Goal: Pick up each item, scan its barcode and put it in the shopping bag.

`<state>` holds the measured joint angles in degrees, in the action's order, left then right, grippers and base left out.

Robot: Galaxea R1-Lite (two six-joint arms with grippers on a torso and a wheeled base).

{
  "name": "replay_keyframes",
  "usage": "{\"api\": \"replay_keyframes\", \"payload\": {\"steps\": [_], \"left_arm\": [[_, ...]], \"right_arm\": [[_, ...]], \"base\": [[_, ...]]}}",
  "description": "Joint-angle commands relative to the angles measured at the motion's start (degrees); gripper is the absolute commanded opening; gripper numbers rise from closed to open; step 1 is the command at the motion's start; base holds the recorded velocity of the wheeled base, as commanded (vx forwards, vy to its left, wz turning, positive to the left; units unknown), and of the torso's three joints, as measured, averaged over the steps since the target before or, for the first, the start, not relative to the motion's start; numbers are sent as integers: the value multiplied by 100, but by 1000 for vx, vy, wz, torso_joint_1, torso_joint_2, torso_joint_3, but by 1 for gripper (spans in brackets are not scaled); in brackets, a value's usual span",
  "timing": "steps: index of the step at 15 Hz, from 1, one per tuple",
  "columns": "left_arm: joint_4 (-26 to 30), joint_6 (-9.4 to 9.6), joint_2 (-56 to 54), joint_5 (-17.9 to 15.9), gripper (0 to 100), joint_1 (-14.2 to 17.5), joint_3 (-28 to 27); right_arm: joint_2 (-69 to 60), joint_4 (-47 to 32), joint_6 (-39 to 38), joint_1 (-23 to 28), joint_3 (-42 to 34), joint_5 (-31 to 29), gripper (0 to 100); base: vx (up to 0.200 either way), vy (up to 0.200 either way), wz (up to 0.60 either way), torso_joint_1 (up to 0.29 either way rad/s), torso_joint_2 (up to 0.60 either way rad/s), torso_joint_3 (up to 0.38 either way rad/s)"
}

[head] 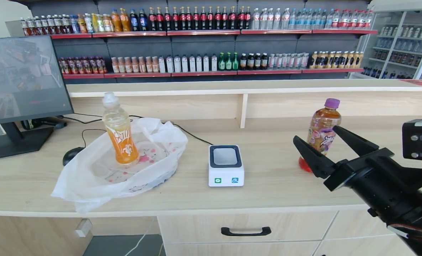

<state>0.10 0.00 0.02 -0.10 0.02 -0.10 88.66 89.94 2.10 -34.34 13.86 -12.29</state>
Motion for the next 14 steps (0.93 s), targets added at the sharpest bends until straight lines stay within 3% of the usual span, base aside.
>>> {"api": "replay_keyframes", "payload": {"steps": [1,6,14], "left_arm": [[-1,0,-2,1,100,6,1],[-1,0,-2,1,100,-2,1],[-1,0,-2,1,100,-2,1]], "right_arm": [[-51,6,1,-2,47,-2,100],[-174,6,1,-2,-164,-10,100],[125,6,-218,24,-323,-10,100]], "base": [[0,-200,0,2,-2,2],[0,-200,0,0,0,1],[0,0,0,0,0,0]]}}
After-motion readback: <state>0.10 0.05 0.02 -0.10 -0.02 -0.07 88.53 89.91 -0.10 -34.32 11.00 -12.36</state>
